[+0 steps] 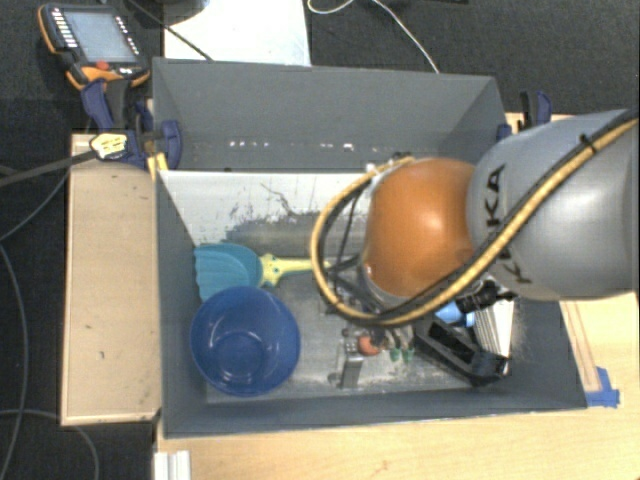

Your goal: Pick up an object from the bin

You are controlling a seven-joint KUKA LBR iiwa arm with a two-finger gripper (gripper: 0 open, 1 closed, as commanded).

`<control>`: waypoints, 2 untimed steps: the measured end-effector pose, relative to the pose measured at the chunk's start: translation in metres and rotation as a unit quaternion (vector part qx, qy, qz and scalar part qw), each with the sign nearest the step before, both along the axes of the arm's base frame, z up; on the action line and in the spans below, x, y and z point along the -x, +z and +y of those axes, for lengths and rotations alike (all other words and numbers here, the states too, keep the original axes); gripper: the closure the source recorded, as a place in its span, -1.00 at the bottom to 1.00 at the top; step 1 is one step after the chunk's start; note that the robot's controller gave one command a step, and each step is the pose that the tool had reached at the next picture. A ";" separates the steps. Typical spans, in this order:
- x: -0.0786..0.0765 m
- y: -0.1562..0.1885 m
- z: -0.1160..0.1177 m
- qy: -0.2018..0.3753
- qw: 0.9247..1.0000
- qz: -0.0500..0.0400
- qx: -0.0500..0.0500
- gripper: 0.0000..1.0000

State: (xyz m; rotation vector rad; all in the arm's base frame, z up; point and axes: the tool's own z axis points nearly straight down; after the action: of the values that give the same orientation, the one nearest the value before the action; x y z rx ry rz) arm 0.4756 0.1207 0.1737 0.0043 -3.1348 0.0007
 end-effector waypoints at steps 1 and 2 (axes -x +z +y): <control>-0.002 0.004 -0.001 -0.002 1.000 -0.004 -0.001 -1.00; -0.054 0.042 0.018 -0.048 0.999 -0.004 -0.001 -1.00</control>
Offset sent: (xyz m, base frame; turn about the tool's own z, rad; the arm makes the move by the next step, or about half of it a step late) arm 0.0516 0.0168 0.0394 0.0975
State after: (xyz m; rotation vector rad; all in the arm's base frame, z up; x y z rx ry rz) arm 0.5300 0.1383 0.2156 -0.1479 -3.1392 -0.0033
